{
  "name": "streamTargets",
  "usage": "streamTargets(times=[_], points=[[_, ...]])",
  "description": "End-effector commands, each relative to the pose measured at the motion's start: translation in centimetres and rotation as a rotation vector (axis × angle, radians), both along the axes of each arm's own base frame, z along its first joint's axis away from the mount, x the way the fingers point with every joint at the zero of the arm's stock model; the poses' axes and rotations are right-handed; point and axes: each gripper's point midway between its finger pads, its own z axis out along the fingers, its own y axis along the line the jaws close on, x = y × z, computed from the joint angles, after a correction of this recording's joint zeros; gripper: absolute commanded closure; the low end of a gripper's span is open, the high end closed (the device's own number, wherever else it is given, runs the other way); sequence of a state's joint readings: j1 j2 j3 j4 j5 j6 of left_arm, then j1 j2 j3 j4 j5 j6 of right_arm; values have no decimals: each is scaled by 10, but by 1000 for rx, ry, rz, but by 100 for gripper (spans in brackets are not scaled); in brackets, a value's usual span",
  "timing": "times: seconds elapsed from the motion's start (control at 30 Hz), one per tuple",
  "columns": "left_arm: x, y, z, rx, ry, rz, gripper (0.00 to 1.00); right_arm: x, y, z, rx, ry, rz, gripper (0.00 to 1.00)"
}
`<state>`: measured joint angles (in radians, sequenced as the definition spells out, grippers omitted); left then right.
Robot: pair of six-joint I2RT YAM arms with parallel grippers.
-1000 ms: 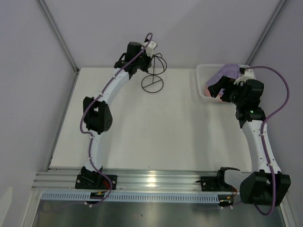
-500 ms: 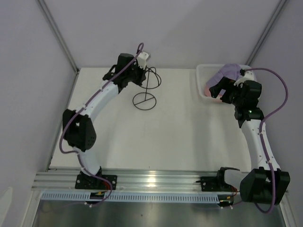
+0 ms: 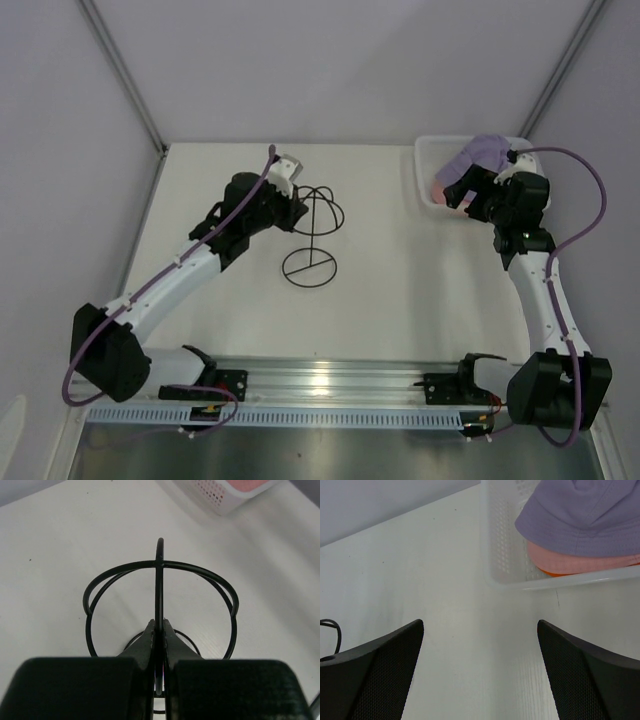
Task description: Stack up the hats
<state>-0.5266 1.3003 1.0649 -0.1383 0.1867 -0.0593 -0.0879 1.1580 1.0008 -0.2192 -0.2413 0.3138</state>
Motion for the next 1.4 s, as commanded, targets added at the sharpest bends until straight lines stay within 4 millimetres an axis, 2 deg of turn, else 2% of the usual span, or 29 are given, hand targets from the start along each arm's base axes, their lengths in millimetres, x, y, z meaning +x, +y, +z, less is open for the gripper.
streamTargets(times=[0.0,0.03,0.1,0.3,0.43,0.8,0.9,0.93,1.0,1.07,1.1,1.13,1.2,1.23,1.27,1.33,1.37], points=[[-9,-14,64,-205,-183,-38,99,-3,0,1,8,-9,-12,0],[-13,-16,67,-220,-194,-54,99,-3,1,-2,9,-4,-11,1],[-20,-23,60,-218,-204,-80,99,-4,2,-3,17,-6,-7,0],[-24,-33,42,-193,-190,-92,99,-6,4,-9,18,6,5,0],[-32,-31,39,-216,-180,-88,99,-7,-1,-10,-4,10,-13,0],[-64,-25,-7,-163,-47,-115,97,-4,1,-17,4,34,-3,0],[-69,-22,-11,-151,-49,-114,77,-2,4,-16,17,31,12,0],[-72,-21,-12,-149,-50,-123,63,-2,5,-15,18,31,15,1],[-73,-21,-10,-139,-61,-127,56,-1,5,-15,14,30,18,1],[-73,-18,-9,-127,-57,-113,44,0,1,-12,2,27,5,0],[-73,-18,-9,-123,-56,-111,37,2,0,-11,-1,29,-4,1],[-73,-15,-9,-117,-54,-99,26,2,-3,-9,-12,25,-13,0],[-73,-12,-2,-116,-67,-91,15,5,-6,-4,-19,18,-28,1],[-74,-11,7,-122,-78,-87,3,7,-6,-2,-22,15,-31,1],[-77,-6,6,-106,-60,-77,1,8,-7,0,-25,16,-34,0],[-80,-2,37,-136,-113,-74,0,17,-15,13,-28,3,-78,1],[-83,3,37,-125,-101,-61,0,19,-17,15,-30,9,-87,0]])
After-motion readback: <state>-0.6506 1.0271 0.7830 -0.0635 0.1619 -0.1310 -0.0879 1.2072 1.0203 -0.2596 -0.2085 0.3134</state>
